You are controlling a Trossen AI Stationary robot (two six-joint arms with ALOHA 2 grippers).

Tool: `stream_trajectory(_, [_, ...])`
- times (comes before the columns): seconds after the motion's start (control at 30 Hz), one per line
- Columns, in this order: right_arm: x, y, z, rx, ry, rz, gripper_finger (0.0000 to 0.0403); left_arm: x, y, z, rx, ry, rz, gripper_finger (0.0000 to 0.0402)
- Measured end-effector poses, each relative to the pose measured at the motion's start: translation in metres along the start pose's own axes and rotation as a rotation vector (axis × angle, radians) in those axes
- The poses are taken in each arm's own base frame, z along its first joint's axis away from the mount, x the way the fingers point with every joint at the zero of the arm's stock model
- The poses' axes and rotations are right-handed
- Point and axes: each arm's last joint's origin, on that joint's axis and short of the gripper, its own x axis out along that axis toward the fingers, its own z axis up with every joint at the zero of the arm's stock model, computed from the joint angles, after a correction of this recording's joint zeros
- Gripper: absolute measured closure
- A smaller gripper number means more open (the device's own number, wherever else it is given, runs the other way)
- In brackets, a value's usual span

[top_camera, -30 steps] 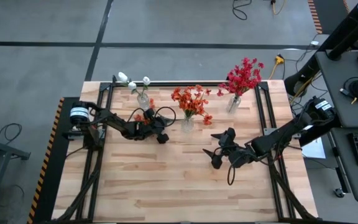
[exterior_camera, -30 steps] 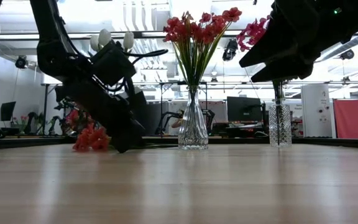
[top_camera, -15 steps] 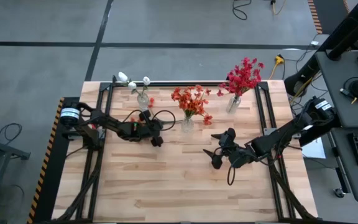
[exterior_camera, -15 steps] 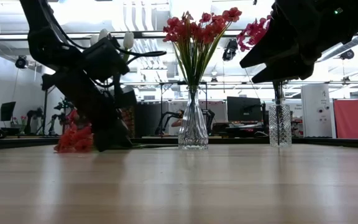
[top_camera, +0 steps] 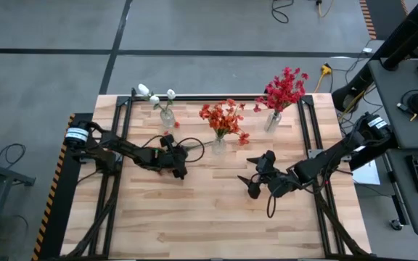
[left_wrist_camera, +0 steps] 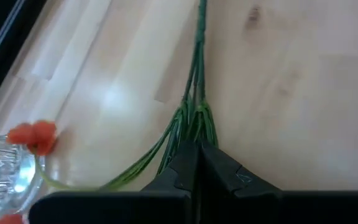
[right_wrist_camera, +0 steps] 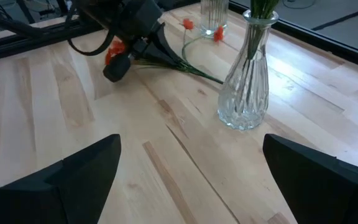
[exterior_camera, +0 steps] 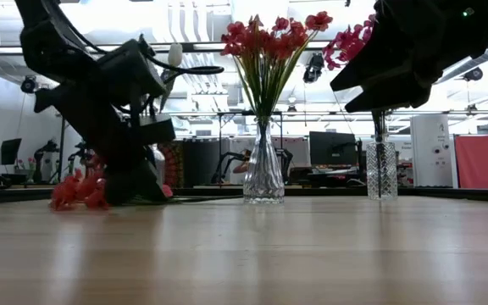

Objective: Sort flowers into vase by color
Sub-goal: Put the orange flowers into the bottom transparent vase

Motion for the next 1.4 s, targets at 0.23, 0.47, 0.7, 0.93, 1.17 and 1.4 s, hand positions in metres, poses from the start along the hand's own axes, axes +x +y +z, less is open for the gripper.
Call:
stream_trajectory(0.23, [-0.001,0.001,-0.001,-0.036,0.006,0.009,0.0018,-0.022,-0.011,0.003,0.012,-0.052,-0.099,0.0402])
stream_trajectory(0.47, [0.001,0.011,0.008,-0.103,-0.004,0.018,0.0031,-0.047,-0.005,0.011,-0.001,-0.124,-0.115,0.0402])
stream_trajectory(0.7, [0.023,0.039,0.01,-0.201,0.016,0.005,0.0035,-0.075,0.002,0.012,0.003,-0.169,-0.15,0.0401])
stream_trajectory(0.93, [0.048,0.062,0.012,-0.229,0.035,-0.014,0.0035,-0.119,0.005,0.006,-0.017,-0.275,-0.168,0.0402])
stream_trajectory(1.17, [0.068,0.095,0.022,-0.315,0.025,-0.008,0.0036,-0.156,0.009,-0.003,-0.023,-0.407,-0.188,0.0401])
stream_trajectory(1.4, [0.088,0.122,0.034,-0.396,0.066,-0.03,0.0036,-0.177,0.016,-0.009,-0.039,-0.47,-0.247,0.0401])
